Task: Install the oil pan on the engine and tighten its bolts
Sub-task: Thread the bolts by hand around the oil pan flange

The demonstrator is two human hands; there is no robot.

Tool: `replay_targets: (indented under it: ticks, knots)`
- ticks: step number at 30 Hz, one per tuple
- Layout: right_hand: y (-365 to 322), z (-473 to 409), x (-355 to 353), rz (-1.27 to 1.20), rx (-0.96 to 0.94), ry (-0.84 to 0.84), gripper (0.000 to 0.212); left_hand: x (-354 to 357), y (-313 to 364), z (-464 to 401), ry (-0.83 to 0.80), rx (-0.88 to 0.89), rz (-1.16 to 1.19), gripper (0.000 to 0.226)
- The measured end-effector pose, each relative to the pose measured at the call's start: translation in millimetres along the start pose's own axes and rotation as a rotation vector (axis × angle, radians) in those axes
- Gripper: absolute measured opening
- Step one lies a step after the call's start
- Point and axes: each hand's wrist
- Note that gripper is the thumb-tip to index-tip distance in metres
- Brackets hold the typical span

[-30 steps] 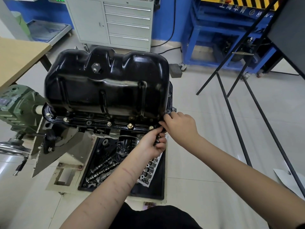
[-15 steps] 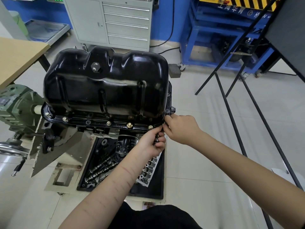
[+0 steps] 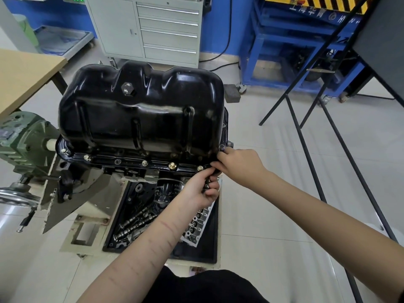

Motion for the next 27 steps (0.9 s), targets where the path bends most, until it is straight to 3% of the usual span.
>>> replay_targets:
  ticks: [6,12,19,24,27]
  knots:
    - [-4,0,3,0.008,0.09,-0.009,0.051,-3,-1,4,-0.001,0.0,-0.052,0.022]
    - [-2,13,-2,-0.051,0.042,-0.029,0.034,-6,0,5,-0.01,-0.011,-0.036,0.019]
    - [1,11,-8,-0.132,0.022,-0.055,0.029,-5,1,6,-0.011,-0.001,-0.027,0.018]
    - [-4,11,-9,0.007,-0.017,-0.088,0.03,-4,1,5,-0.011,-0.001,-0.027,0.019]
    - [-7,13,-13,0.062,-0.038,0.009,0.024,-4,0,4,-0.012,-0.003,-0.027,0.02]
Point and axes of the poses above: each hand's wrist, its own z-axis away from the middle knuckle, its own x-axis out of the palm, y = z × x, and after that the axes turned 14 degrees about -z, right-handed
